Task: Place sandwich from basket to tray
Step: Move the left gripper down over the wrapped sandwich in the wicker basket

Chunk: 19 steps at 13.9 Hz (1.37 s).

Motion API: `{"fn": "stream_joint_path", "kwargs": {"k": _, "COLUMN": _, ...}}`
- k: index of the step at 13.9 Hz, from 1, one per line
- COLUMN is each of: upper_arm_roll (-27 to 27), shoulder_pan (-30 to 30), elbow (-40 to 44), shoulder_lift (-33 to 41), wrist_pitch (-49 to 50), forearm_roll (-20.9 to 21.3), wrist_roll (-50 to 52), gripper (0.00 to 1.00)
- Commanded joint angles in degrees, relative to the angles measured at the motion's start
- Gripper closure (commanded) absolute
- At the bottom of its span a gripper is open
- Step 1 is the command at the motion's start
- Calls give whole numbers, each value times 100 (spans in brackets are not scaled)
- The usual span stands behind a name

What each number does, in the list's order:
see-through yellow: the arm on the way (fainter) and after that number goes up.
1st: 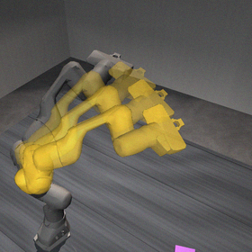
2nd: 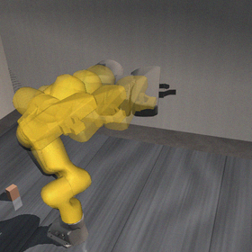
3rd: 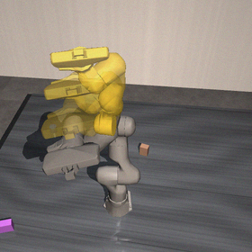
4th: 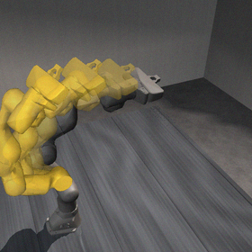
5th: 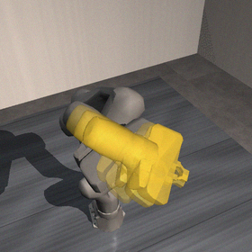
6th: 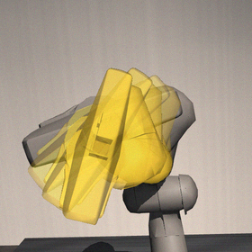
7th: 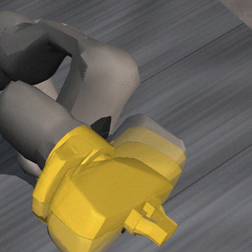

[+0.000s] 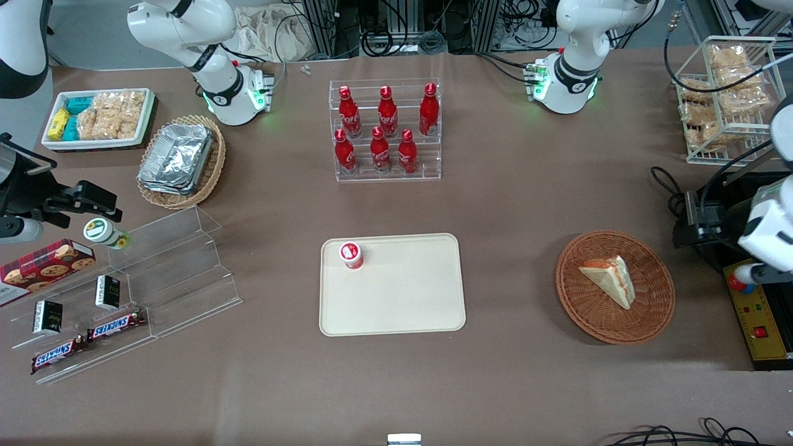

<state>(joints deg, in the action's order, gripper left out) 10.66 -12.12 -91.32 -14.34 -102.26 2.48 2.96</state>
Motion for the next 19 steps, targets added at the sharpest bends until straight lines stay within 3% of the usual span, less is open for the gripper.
{"fn": "stream_joint_path", "kwargs": {"k": 1, "upper_arm_roll": 15, "shoulder_pan": 173, "elbow": -798, "shoulder_lift": 98, "wrist_pitch": -741, "forearm_roll": 86, "wrist_roll": 475, "gripper": 0}}
{"fn": "stream_joint_path", "kwargs": {"k": 4, "upper_arm_roll": 15, "shoulder_pan": 201, "elbow": -1133, "shoulder_lift": -112, "wrist_pitch": -1225, "forearm_roll": 7, "wrist_roll": 653, "gripper": 0}}
{"fn": "stream_joint_path", "kwargs": {"k": 13, "upper_arm_roll": 24, "shoulder_pan": 271, "elbow": -1388, "shoulder_lift": -1088, "wrist_pitch": -2262, "forearm_roll": -2, "wrist_roll": 2770, "gripper": 0}}
{"fn": "stream_joint_path", "kwargs": {"k": 17, "upper_arm_roll": 24, "shoulder_pan": 262, "elbow": -1538, "shoulder_lift": -1202, "wrist_pitch": -2466, "forearm_roll": 33, "wrist_roll": 2894, "gripper": 2}}
{"fn": "stream_joint_path", "kwargs": {"k": 19, "upper_arm_roll": 24, "shoulder_pan": 271, "elbow": -1538, "shoulder_lift": -1194, "wrist_pitch": -2457, "forearm_roll": 42, "wrist_roll": 2903, "gripper": 19}}
